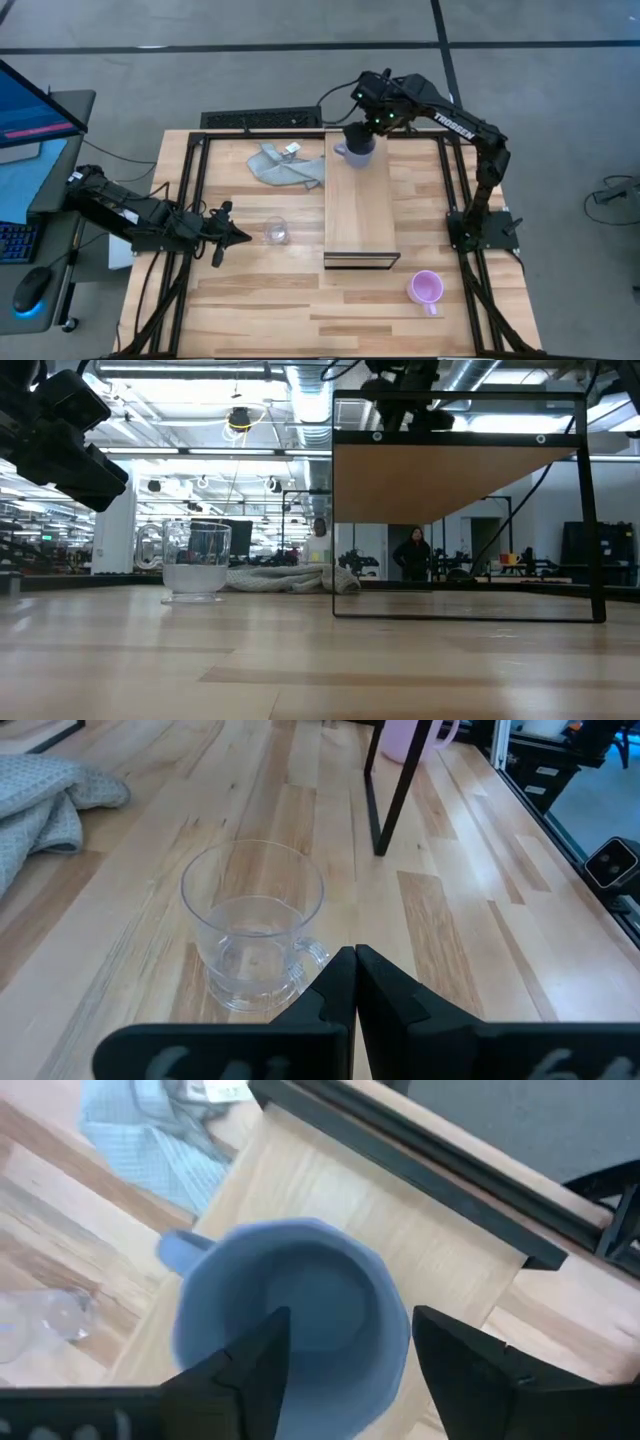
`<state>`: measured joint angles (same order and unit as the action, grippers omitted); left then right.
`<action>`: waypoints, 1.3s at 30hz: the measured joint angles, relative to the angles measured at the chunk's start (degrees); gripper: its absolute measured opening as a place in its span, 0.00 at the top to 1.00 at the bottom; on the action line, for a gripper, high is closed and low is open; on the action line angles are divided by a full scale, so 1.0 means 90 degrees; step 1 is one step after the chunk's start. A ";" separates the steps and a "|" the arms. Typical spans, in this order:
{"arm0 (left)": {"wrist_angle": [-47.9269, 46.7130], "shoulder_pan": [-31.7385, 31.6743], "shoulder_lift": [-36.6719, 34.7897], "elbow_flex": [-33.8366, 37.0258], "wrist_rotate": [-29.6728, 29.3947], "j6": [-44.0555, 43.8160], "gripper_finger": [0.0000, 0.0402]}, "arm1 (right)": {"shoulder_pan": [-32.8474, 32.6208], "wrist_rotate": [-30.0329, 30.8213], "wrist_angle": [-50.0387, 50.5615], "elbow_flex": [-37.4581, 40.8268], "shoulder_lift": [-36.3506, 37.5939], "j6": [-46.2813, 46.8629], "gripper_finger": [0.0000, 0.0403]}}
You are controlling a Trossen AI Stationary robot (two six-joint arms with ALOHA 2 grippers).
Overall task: Stack small to large cups/mugs on shelf
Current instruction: Put the pink mug on the shelf
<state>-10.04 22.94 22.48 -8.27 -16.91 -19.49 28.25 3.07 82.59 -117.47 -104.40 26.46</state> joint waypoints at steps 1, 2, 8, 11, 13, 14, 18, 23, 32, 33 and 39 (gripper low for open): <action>0.0000 -0.0001 0.0000 0.0000 0.0000 0.0000 1.00 | 0.0000 0.0000 0.0031 -0.0090 0.0000 -0.0002 0.42; 0.0000 -0.0001 0.0000 0.0000 0.0000 0.0000 1.00 | 0.0000 0.0000 0.0059 -0.0170 0.0002 -0.0003 0.43; -0.0002 -0.0001 0.0000 0.0000 0.0001 0.0001 1.00 | 0.0000 0.0022 0.0449 -0.0558 0.0009 -0.0184 0.45; -0.0002 -0.0002 0.0000 0.0000 0.0002 0.0000 1.00 | -0.0028 0.0017 0.0770 -0.0725 0.0007 -0.0483 0.47; -0.0002 -0.0002 0.0000 0.0000 0.0002 0.0000 1.00 | -0.0143 0.0019 0.0833 -0.0803 0.0024 -0.0830 0.49; -0.0002 -0.0002 0.0000 0.0000 0.0002 -0.0002 1.00 | -0.0232 0.0006 0.0815 -0.0805 0.0055 -0.1041 0.50; -0.0009 0.0000 0.0000 0.0000 0.0002 -0.0004 1.00 | -0.0662 -0.0104 0.0828 -0.0803 0.0275 -0.1647 0.55; -0.0031 0.0000 0.0000 0.0000 0.0002 -0.0007 1.00 | -0.1127 -0.0463 0.0825 -0.0803 0.0554 -0.1603 0.59; -0.0061 0.0000 0.0000 0.0001 0.0005 -0.0029 1.00 | -0.2369 -0.0872 0.0825 -0.0801 0.0979 -0.0352 0.62; -0.0061 -0.0001 0.0000 0.0001 0.0015 -0.0029 1.00 | -0.2560 -0.0879 0.0825 -0.0801 0.1012 -0.0185 0.63; -0.0114 0.0000 0.0000 0.0000 0.0261 -0.0029 1.00 | -0.3696 -0.0854 0.0825 -0.0799 0.1042 0.1420 0.67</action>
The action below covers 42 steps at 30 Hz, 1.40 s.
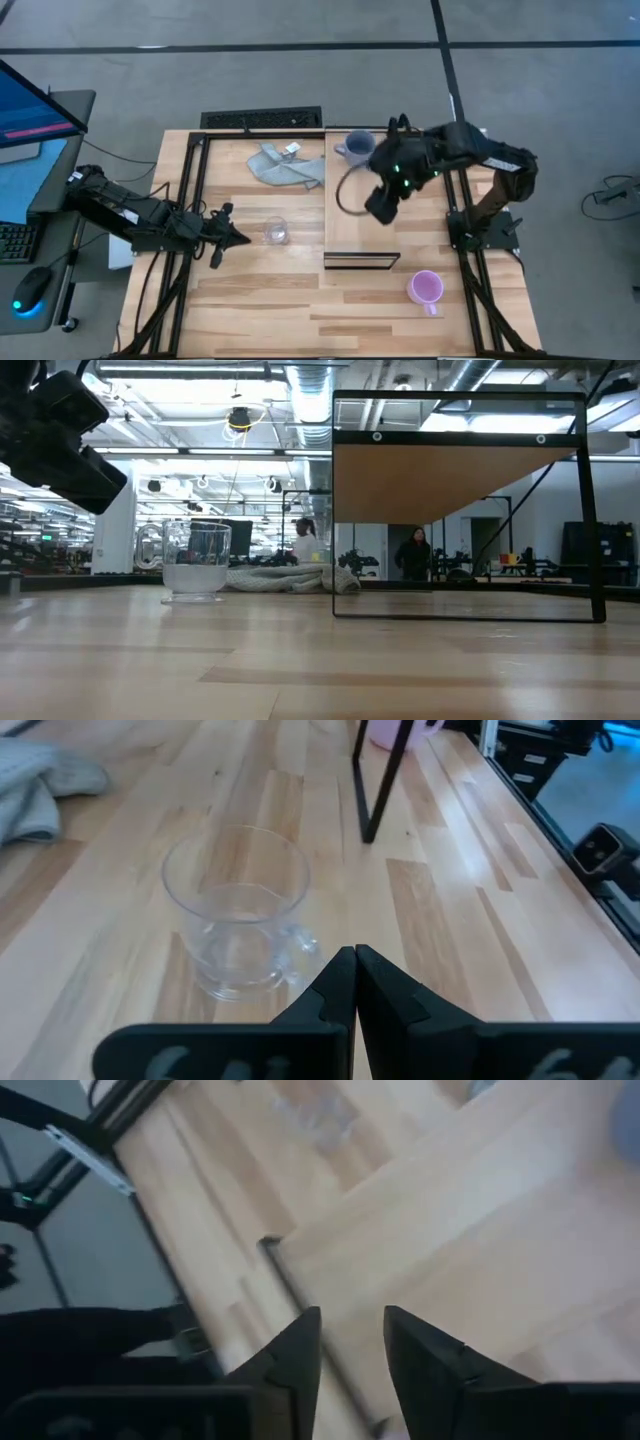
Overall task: Stack small to large cups/mugs on shelf
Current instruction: Put the pink mug on the shelf
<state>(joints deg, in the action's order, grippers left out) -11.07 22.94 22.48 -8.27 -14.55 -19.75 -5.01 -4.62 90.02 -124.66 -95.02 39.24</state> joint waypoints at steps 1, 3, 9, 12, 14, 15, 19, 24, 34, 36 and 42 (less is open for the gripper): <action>0.0002 -0.0002 0.0000 0.0002 0.0051 0.0000 1.00 | -0.0192 0.0011 0.0000 0.0000 -0.0014 0.0321 0.68; 0.0003 -0.0002 0.0000 0.0002 0.0112 -0.0096 1.00 | -0.0553 0.0012 -0.0002 0.0001 -0.0086 0.0998 0.70; 0.0009 -0.0002 0.0000 0.0002 0.0312 -0.0305 1.00 | -0.1498 0.0167 0.0007 0.0538 -0.0068 0.2938 0.70; 0.0058 0.0000 0.0000 0.0002 0.0276 -0.0437 1.00 | -0.1958 0.0159 0.0002 0.0875 -0.0063 0.3385 0.69; 0.0124 0.0000 0.0000 0.0002 0.0257 -0.0535 1.00 | -0.2247 0.0157 0.0005 0.1032 -0.0049 0.3594 0.68; 0.0168 -0.0002 0.0000 0.0002 0.0255 -0.0565 1.00 | -0.2382 0.0159 0.0002 0.1103 -0.0049 0.3673 0.68; 0.0172 0.0000 0.0000 0.0002 0.0205 -0.0573 1.00 | -0.2873 0.0177 0.0006 0.1341 -0.0059 0.3914 0.68; 0.0170 -0.0002 0.0000 0.0002 0.0091 -0.0720 1.00 | -0.3362 0.0161 -0.0022 0.1455 -0.0069 0.4455 0.68; 0.0168 -0.0001 0.0000 0.0002 0.0086 -0.0833 1.00 | -0.3689 0.0174 -0.0433 0.1455 -0.0068 0.5133 0.68; 0.0167 -0.0002 0.0000 0.0002 0.0086 -0.0833 1.00 | -0.3689 0.0184 -0.0407 0.1455 -0.0068 0.5141 0.68; 0.0161 0.0000 0.0000 0.0002 0.0083 -0.0833 1.00 | -0.3685 0.0193 -0.0084 0.1455 -0.0077 0.5144 0.58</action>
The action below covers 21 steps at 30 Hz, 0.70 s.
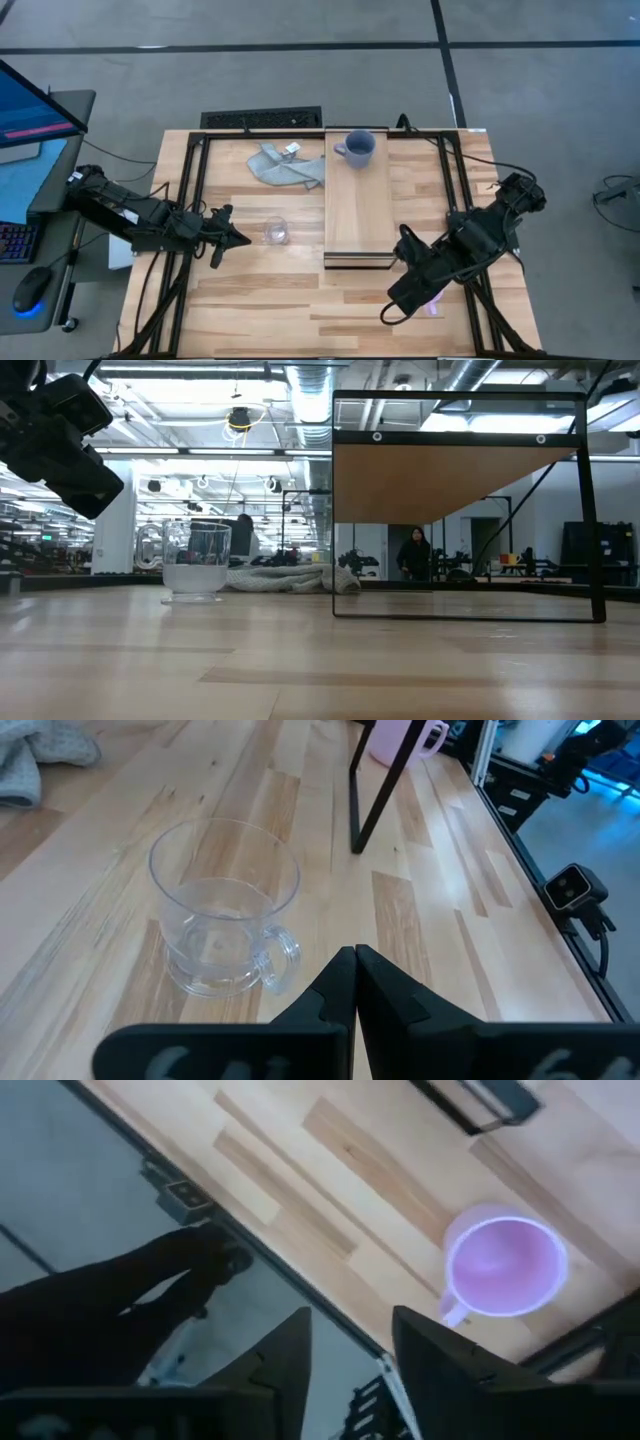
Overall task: Stack small to large cups/mugs on shelf
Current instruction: Put the pink mug on the shelf
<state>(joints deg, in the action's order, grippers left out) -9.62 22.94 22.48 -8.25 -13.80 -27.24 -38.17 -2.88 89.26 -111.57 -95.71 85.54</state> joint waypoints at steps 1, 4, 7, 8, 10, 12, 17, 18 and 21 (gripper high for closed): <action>-0.0002 -0.0001 0.0000 0.0000 0.0000 0.0000 1.00 | 0.0000 0.0012 0.0082 -0.0002 -0.0013 0.0000 0.56; -0.0008 0.0000 0.0000 0.0000 0.0000 0.0000 1.00 | 0.0000 0.0017 0.0018 0.0000 -0.0032 0.0002 0.48; -0.0008 0.0000 0.0000 0.0000 -0.0002 0.0000 1.00 | 0.0000 0.0015 -0.0452 -0.0002 -0.0030 0.0000 0.42; -0.0011 0.0000 0.0000 0.0000 -0.0002 0.0000 1.00 | 0.0000 0.0015 -0.0620 -0.0002 -0.0030 0.0002 0.41; -0.0027 -0.0001 0.0000 0.0000 -0.0002 0.0000 1.00 | 0.0005 0.0035 -0.0975 -0.0002 -0.0030 -0.0025 0.39; -0.0067 -0.0001 0.0000 0.0000 -0.0002 0.0001 1.00 | 0.0007 0.0138 -0.1255 -0.0002 -0.0030 -0.0259 0.39; -0.0069 0.0000 0.0000 0.0000 -0.0005 0.0148 1.00 | 0.0061 0.0789 -0.1659 -0.0005 -0.0092 -0.1170 0.39; -0.0068 -0.0002 0.0000 0.0000 -0.0007 0.0148 1.00 | 0.0086 0.0898 -0.1649 -0.0005 -0.0125 -0.1149 0.39; -0.0074 0.0000 0.0000 0.0000 -0.0007 0.0157 1.00 | 0.0177 0.0801 -0.1058 -0.0017 -0.0227 -0.0727 0.39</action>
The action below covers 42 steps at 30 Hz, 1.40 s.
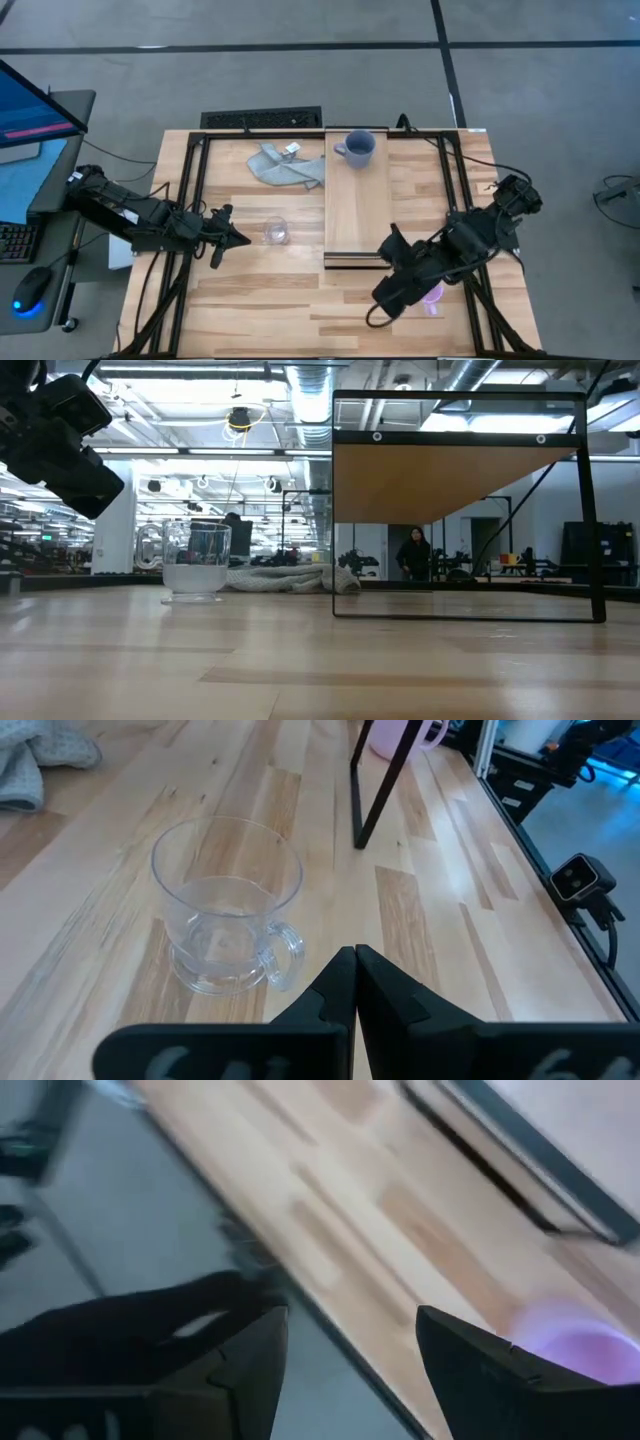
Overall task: Stack small to large cups/mugs on shelf
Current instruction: Put the pink mug on the shelf
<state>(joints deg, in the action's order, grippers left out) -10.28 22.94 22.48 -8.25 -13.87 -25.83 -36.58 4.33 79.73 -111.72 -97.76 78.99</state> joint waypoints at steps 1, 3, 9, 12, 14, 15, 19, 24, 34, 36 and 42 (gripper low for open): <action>-0.0023 -0.0002 0.0000 0.0000 0.0000 0.0010 1.00 | 0.0077 -0.0163 0.0249 -0.0008 -0.0074 0.0059 0.39; -0.0046 -0.0001 0.0001 0.0000 -0.0002 0.0010 1.00 | 0.0067 -0.0397 0.0968 0.0028 -0.0256 0.0147 0.39; -0.0163 -0.0002 0.0002 0.0000 -0.0002 -0.0019 1.00 | -0.0027 -0.1233 0.1049 0.0271 -0.0597 0.0242 0.40; -0.0173 -0.0002 0.0000 0.0000 -0.0002 -0.0009 1.00 | -0.0115 -0.1345 0.1143 0.0641 -0.0786 0.0602 0.40; -0.0184 0.0000 0.0000 0.0000 -0.0002 -0.0016 1.00 | -0.0240 -0.1345 0.1038 0.0913 -0.0796 0.0830 0.40; -0.0219 0.0000 0.0000 0.0000 0.0000 -0.0023 1.00 | -0.0322 -0.1345 0.0946 0.1015 -0.0756 0.0976 0.40; -0.0280 -0.0002 0.0000 0.0000 0.0000 -0.0029 1.00 | -0.0684 -0.1368 0.1180 0.1381 -0.0698 0.1511 0.40; -0.0275 -0.0001 0.0000 0.0000 0.0002 -0.0019 1.00 | -0.1017 -0.1317 0.1078 0.1792 -0.0443 0.2256 0.40; -0.0258 0.0000 0.0000 0.0000 0.0066 -0.0093 1.00 | -0.1173 -0.1313 0.0358 0.2831 -0.0178 0.2584 0.41; -0.0257 -0.0002 0.0000 0.0000 0.0129 -0.0097 1.00 | -0.1178 -0.1290 0.0408 0.3049 -0.0001 0.2718 0.43; -0.0255 -0.0002 0.0000 0.0000 0.0357 -0.0117 1.00 | -0.1418 -0.0527 0.0395 0.3692 0.1000 0.3672 0.52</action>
<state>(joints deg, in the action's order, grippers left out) -12.58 22.92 22.48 -8.25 -10.66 -26.88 -49.35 -0.41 83.29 -78.49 -88.76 112.04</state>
